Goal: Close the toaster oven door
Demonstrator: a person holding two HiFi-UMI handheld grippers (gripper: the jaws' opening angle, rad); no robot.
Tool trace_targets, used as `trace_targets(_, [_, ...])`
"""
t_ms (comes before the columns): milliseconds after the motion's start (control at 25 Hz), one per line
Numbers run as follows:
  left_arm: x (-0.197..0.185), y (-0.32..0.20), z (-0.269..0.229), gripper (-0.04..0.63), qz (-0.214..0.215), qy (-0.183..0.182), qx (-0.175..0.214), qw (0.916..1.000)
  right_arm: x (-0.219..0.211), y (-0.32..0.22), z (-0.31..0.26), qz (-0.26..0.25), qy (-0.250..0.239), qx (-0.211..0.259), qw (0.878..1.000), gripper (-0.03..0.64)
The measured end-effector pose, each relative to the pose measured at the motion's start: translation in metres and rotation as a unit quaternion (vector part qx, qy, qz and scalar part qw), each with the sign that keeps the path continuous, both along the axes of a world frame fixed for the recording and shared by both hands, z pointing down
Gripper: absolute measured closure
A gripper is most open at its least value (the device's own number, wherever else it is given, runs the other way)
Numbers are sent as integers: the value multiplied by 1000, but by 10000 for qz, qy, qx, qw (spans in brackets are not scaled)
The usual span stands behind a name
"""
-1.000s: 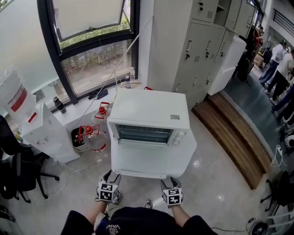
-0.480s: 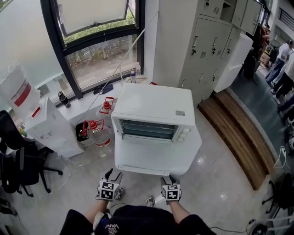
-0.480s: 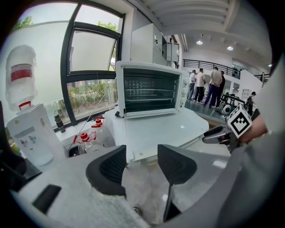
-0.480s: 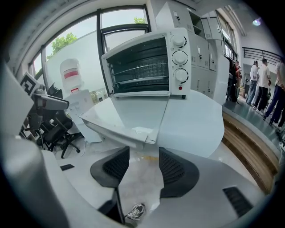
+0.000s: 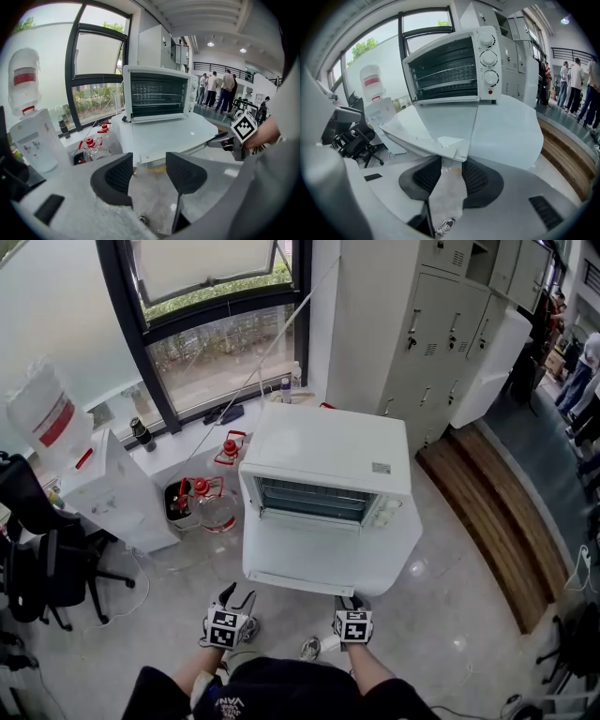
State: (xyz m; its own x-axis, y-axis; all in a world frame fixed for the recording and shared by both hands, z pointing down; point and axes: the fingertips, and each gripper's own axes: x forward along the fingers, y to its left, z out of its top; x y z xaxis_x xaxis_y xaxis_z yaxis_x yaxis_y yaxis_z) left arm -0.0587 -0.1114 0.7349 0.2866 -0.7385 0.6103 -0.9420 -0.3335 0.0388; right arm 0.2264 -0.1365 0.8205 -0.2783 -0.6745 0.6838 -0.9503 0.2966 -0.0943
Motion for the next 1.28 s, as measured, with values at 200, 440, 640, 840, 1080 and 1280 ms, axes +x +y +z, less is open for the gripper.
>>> trace_targets(200, [-3, -5, -5, 371, -21, 4, 85, 10000, -2, 1, -13, -80, -10, 197, 9998, 483])
trace_targets(440, [0, -11, -6, 372, 22, 88, 86, 9999, -7, 6, -38, -206, -61, 395, 9990, 538])
trace_targets(640, [-1, -19, -7, 372, 61, 123, 107, 9998, -8, 5, -61, -203, -74, 562, 9982, 537])
trace_targets(840, [-2, -28, -11, 373, 48, 241, 138, 9996, -9, 3, -77, -196, -65, 643, 9977, 537])
trace_targets(1080, [0, -38, -15, 373, 155, 302, 153, 9993, -9, 1, -98, -38, -102, 743, 9972, 537])
trace_targets(1280, [1, -50, -25, 373, 187, 459, 250, 9985, -9, -4, -120, 124, -87, 975, 9951, 538])
